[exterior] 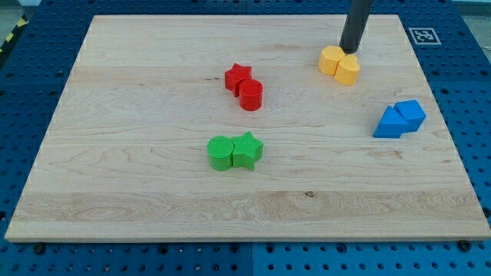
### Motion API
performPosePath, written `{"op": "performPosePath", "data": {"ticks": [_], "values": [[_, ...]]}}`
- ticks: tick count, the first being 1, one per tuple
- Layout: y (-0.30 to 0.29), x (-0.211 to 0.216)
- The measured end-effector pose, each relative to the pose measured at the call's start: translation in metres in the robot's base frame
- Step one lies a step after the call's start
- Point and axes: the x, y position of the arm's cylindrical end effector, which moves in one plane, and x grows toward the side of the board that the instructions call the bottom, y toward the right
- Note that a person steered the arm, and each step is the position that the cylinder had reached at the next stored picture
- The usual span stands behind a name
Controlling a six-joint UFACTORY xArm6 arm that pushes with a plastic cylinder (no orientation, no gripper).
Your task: Separate the yellow blocks
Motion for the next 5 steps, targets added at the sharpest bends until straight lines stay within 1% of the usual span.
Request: {"op": "performPosePath", "data": {"ticks": [2, 4, 5], "values": [[-0.019, 0.013], [-0.021, 0.016], [-0.021, 0.027]]}}
